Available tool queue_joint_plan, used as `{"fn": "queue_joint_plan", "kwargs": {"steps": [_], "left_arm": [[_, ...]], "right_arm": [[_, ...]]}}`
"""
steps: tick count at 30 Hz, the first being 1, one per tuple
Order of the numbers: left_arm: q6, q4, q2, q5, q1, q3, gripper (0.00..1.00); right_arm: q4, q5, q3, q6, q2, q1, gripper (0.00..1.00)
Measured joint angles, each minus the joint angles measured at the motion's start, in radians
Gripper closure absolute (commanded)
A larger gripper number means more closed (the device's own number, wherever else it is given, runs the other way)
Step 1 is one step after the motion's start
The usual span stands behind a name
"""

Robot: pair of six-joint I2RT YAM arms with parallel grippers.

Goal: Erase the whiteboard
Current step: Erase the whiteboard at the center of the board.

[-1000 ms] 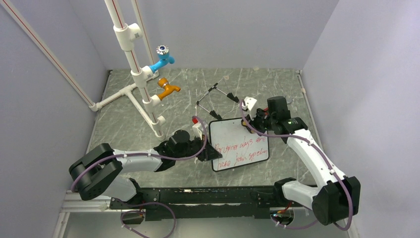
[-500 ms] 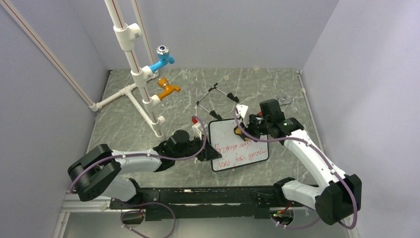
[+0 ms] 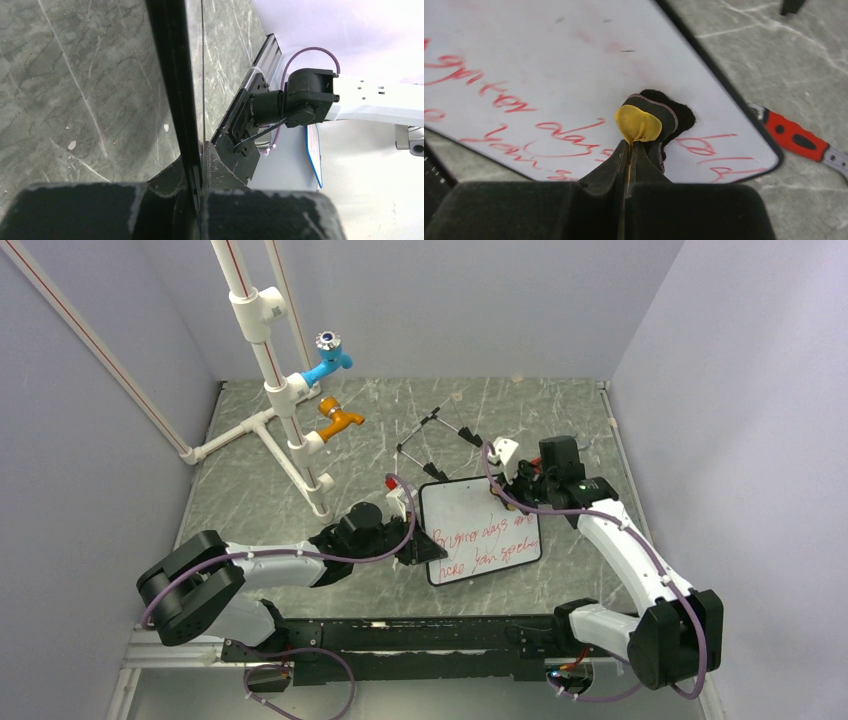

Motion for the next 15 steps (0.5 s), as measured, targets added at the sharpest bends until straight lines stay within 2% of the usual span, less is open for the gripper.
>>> {"fn": "queue_joint_plan", "kwargs": {"steps": [7,15], "left_arm": [[0.019,0.001,0.000,0.002,0.000,0.000,1.00],[0.028,0.006,-0.002,-0.004,0.000,0.000,1.00]], "right_arm": [[-0.084,-0.065,0.006,-0.029,-0.020,0.089,1.00],[-0.054,-0.049,0.119,0.087,0.076,0.008,1.00]]}}
